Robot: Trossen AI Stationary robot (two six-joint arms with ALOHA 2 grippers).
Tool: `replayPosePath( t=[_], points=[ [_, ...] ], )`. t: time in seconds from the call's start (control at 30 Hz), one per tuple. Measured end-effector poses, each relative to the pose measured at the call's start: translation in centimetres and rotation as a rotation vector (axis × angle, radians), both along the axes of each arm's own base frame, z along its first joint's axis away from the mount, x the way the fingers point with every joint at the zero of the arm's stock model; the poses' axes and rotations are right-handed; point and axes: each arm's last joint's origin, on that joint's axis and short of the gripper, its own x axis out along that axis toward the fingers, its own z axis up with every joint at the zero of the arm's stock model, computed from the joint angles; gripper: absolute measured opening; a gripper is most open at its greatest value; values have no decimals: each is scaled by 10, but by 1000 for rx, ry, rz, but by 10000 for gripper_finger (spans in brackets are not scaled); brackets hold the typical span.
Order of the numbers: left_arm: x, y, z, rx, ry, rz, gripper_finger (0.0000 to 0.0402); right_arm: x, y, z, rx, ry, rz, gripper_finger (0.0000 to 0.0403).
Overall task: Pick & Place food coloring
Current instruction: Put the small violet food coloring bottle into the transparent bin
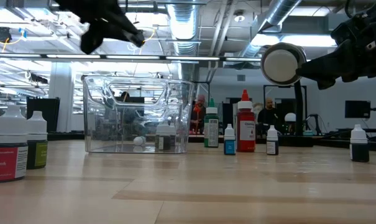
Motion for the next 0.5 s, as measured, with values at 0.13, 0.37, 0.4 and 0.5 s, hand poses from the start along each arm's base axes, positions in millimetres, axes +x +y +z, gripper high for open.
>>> replayPosePath(
  t=[0.13, 0.37, 0.4, 0.5],
  points=[
    [10, 17, -2, 0, -28, 80, 64, 0, 0, 0, 0, 0, 0, 113],
    [22, 37, -10, 4, -26, 162, 64, 0, 0, 0, 0, 1, 0, 113],
    [24, 38, -12, 4, -15, 168, 64, 0, 0, 0, 0, 1, 0, 113],
    [30, 42, -10, 21, 21, 170, 64, 0, 0, 0, 0, 1, 0, 113]
  ],
)
